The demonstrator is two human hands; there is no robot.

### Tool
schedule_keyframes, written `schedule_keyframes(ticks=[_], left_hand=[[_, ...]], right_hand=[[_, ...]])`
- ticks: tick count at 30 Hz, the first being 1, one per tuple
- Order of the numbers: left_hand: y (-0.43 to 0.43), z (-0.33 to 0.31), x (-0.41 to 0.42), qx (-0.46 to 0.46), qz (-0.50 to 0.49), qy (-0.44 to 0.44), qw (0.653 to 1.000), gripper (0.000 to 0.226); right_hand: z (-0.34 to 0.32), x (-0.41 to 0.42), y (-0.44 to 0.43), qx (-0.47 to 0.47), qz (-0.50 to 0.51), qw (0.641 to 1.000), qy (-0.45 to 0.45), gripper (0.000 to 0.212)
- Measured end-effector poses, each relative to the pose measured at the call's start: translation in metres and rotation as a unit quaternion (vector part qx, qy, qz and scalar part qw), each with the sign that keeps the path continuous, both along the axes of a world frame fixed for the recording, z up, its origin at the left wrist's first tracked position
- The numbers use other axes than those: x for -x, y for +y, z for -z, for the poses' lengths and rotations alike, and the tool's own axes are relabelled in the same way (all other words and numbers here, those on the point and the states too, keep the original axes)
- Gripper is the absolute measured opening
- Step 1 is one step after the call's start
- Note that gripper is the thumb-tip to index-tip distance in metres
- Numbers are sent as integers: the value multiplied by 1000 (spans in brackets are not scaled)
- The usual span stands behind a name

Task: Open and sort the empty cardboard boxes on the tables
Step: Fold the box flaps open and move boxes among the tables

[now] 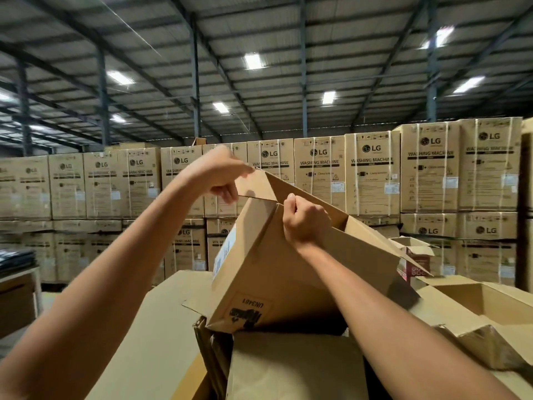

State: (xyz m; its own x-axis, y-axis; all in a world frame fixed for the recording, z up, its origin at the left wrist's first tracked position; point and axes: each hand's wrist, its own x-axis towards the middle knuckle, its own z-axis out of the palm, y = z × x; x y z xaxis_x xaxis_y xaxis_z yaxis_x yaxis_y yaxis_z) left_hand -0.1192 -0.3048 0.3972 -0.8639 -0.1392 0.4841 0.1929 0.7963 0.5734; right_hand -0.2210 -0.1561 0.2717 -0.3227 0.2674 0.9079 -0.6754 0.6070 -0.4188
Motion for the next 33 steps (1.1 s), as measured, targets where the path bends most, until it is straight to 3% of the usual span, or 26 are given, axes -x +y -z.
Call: schedule_keyframes(ticks=[4, 11, 16, 18, 22, 24, 27, 28, 30, 33], left_hand=[[-7, -21, 37, 75, -108, 186, 974, 22], [-36, -30, 106, 85, -42, 21, 995, 43], [-60, -34, 123, -81, -52, 4, 995, 16], [-62, -35, 129, -144, -56, 72, 985, 6], [-55, -42, 123, -289, -82, 201, 932, 20], [-53, -44, 117, -346, -101, 231, 904, 28], [-41, -34, 106, -412, -128, 252, 866, 28], [-35, -27, 104, -434, -127, 248, 857, 23], [-22, -13, 106, -460, -114, 248, 845, 15], [-2, 15, 111, -461, -74, 241, 851, 19]], right_hand=[[1, 8, 13, 9, -26, 998, 56, 42], [-11, 8, 14, -46, -134, 978, 155, 41], [-11, 14, 12, -40, -166, 969, 176, 41], [-21, 19, 12, -28, -179, 966, 185, 43], [-69, 25, 26, -5, -147, 965, 218, 43], [-92, 29, 38, -2, -94, 982, 166, 42], [-109, 38, 51, 64, 16, 997, -37, 42], [-112, 39, 55, 91, 23, 987, -134, 43], [-111, 47, 65, 130, -59, 941, -306, 55], [-93, 53, 86, 174, -239, 856, -423, 67]])
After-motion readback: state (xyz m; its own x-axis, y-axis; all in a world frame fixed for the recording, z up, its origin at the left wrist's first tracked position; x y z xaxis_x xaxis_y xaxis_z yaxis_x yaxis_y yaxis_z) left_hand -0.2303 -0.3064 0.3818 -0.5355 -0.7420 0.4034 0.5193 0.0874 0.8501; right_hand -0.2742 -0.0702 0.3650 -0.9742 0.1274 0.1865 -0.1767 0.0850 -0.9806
